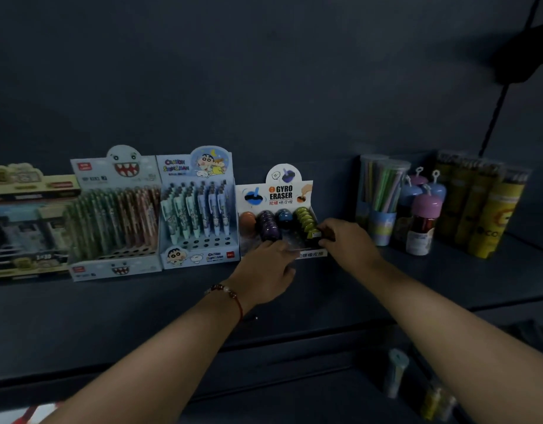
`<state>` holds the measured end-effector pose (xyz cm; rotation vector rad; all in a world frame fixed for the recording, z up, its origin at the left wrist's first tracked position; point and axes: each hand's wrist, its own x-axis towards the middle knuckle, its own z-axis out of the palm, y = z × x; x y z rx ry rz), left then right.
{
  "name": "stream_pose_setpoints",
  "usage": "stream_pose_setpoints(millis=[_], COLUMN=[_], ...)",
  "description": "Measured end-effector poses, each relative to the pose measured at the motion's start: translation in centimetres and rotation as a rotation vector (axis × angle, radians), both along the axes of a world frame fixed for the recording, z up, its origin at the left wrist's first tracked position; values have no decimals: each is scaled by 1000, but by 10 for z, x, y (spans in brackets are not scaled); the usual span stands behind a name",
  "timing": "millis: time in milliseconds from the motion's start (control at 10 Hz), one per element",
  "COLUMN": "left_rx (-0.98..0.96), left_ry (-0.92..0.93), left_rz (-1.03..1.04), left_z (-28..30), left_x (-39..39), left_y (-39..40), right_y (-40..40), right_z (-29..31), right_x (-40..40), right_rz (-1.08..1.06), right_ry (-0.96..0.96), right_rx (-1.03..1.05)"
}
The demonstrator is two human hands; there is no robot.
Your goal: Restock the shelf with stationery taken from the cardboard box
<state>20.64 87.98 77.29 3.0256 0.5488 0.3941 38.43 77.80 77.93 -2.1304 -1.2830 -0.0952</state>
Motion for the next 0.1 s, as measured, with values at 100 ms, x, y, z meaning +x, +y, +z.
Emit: stream_pose_setpoints(millis=[100], left_rx=[-51], left_ry=[9], left_rz=[-59], left_z=[3], left_x=[-34], left_y=[-14], right_y=[-9], right_z=[0], right_x=[-13], right_rz=[-4], right_ry=[10], right_rx=[-33])
